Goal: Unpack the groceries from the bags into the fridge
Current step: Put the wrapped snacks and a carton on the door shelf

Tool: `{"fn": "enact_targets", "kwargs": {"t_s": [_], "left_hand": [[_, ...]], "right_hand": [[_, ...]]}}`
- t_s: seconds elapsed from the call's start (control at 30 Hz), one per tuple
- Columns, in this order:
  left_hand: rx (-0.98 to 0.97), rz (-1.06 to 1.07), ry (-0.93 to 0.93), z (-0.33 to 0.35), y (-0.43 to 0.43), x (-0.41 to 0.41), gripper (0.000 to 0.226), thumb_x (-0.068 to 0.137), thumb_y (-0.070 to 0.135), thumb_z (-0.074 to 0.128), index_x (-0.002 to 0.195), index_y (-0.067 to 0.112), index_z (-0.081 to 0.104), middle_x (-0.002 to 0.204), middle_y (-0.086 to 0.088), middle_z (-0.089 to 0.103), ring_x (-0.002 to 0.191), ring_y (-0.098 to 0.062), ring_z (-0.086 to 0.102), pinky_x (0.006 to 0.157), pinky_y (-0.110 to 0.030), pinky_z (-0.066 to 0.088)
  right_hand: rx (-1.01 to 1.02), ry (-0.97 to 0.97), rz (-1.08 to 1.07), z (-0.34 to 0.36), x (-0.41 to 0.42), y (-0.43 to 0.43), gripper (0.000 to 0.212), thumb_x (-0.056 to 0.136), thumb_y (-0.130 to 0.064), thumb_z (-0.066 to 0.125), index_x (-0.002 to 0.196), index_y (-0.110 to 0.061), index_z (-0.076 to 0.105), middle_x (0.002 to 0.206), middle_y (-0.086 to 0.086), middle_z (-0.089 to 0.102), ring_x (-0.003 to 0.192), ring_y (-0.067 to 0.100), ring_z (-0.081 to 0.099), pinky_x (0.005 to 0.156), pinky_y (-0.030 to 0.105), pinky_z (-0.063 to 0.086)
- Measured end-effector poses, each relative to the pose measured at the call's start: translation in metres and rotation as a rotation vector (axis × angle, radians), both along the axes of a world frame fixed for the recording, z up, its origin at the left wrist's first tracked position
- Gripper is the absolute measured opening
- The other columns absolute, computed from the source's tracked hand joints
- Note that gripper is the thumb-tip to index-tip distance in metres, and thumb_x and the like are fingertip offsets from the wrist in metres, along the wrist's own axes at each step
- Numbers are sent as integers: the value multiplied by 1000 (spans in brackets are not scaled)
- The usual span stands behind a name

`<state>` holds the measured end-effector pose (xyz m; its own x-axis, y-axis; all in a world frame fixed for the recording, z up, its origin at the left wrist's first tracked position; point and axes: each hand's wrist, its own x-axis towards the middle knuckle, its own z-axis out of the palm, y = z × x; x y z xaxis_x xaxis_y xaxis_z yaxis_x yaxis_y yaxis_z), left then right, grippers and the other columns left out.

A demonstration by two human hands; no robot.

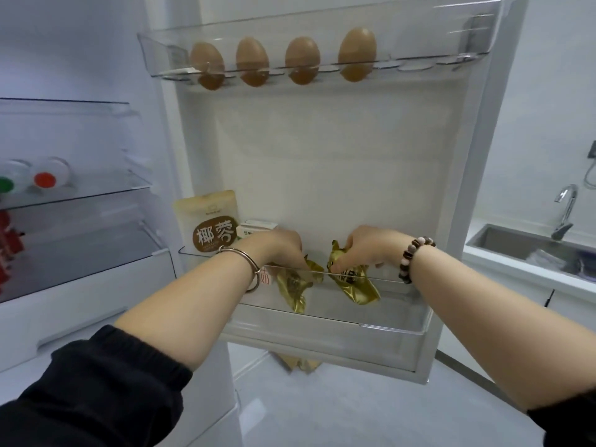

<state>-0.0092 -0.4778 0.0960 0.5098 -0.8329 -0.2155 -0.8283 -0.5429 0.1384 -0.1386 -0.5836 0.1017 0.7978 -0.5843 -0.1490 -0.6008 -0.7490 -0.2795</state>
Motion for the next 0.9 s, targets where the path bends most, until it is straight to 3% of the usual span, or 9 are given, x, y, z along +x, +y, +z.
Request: {"fn": "enact_targets", "kwargs": {"t_s": [0.07,0.13,0.27,0.43,0.53,0.6,0.73,0.9], "left_hand": [[26,-55,8,2,3,2,47,77,44,70,111,11,65,105,-5,67,92,-22,64,77,-29,55],[33,-127,-5,6,6,2,52,78,40,71,123,16,60,108,2,63,95,-17,60,80,-26,52],[-7,-262,0,12,12,3,49,75,32,76,121,27,59,96,9,62,83,-8,57,66,-16,47],[12,-250,125,14,22,17,54,73,23,79,122,26,57,112,8,65,101,-11,61,90,-28,52],[5,-212,266,11,28,27,51,71,19,81,117,24,58,114,10,66,103,-9,62,93,-30,51],[7,-235,304,10,32,31,47,74,19,79,116,25,60,112,12,67,102,-7,63,90,-28,53],[-9,-226,375,7,41,33,40,83,17,71,121,27,63,97,17,67,85,1,64,64,-11,48],[56,-218,420,6,41,33,36,87,11,65,120,25,65,96,10,70,76,2,67,64,-11,50]], "right_hand": [[-4,40,7,-2,4,0,56,75,-49,71,111,-8,59,106,7,63,94,24,62,83,36,56],[28,71,16,-5,7,0,53,75,-43,73,110,-5,61,105,10,66,93,25,65,83,37,57],[41,121,36,-8,9,-1,53,73,-41,76,112,-9,61,105,8,66,93,23,65,82,35,57],[-36,145,75,-7,13,0,49,73,-45,74,107,-11,64,103,2,66,87,18,61,65,24,47],[-39,154,92,-9,19,2,48,68,-51,75,94,-12,69,90,1,68,77,17,58,62,24,43],[-36,156,97,-10,20,5,49,67,-52,76,96,-13,68,89,1,68,72,14,58,62,24,46],[-60,171,124,-13,19,9,53,68,-51,76,102,-12,66,93,1,69,74,12,61,63,24,48],[-82,155,152,-17,12,9,53,72,-41,77,113,-12,62,109,2,64,92,19,62,63,22,49]]}}
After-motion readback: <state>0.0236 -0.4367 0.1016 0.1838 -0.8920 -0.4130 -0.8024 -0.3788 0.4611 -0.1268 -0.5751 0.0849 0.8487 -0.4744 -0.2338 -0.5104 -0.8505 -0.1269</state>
